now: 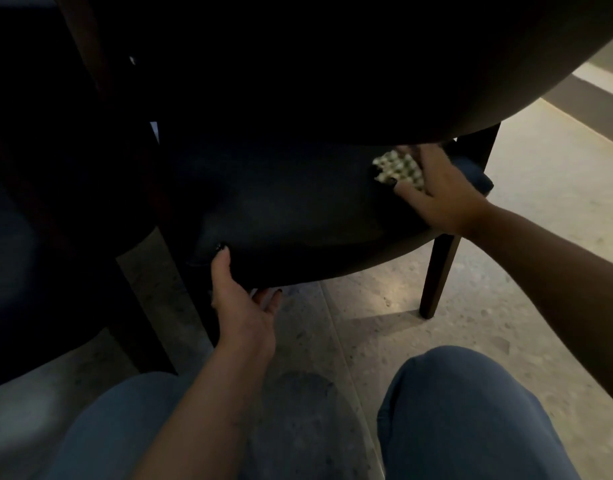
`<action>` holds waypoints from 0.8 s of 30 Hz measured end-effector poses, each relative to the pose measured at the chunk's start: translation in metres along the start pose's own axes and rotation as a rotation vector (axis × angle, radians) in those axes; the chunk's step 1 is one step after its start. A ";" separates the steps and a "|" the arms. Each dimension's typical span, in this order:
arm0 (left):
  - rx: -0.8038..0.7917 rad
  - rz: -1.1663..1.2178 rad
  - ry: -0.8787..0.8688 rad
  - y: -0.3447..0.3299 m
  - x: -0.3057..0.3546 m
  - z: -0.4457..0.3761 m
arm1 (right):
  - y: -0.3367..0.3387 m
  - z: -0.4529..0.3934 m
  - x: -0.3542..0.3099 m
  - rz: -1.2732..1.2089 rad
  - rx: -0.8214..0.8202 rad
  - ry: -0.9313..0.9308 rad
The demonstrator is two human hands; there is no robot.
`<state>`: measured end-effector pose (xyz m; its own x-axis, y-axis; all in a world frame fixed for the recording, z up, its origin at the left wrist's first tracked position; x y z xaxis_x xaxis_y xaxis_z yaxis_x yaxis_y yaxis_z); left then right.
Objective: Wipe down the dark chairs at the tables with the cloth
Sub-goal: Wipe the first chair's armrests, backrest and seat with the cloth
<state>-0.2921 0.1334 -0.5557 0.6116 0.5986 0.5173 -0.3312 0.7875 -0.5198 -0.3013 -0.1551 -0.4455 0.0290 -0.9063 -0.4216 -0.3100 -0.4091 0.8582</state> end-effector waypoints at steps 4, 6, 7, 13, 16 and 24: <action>0.028 -0.041 -0.010 0.002 0.000 -0.002 | 0.028 0.012 -0.006 0.101 0.408 -0.021; 0.040 -0.059 -0.022 0.002 -0.001 -0.003 | 0.028 0.018 -0.008 0.160 0.420 0.036; 0.044 -0.063 -0.027 0.001 -0.001 -0.003 | 0.023 0.018 -0.007 0.151 0.341 0.041; 0.045 -0.050 -0.031 0.001 -0.003 -0.003 | 0.011 0.009 0.003 0.328 0.147 -0.122; 0.021 -0.033 -0.026 0.002 -0.002 -0.002 | 0.002 0.009 0.000 0.484 0.083 -0.109; -0.012 -0.048 -0.005 0.003 -0.001 -0.003 | 0.046 -0.006 0.020 0.510 0.164 0.041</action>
<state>-0.2909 0.1347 -0.5596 0.6228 0.5609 0.5455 -0.2927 0.8136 -0.5024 -0.3094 -0.1925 -0.4127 -0.1284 -0.9904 0.0518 -0.4391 0.1036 0.8925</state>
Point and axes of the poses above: each hand's wrist, its own z-axis away from the middle knuckle, its own y-axis out of the back of the hand, x = y × z, the point moved 5 cm from there along -z, towards the middle knuckle, and after that the axes turned 7 degrees about y, right-handed, at the moved point
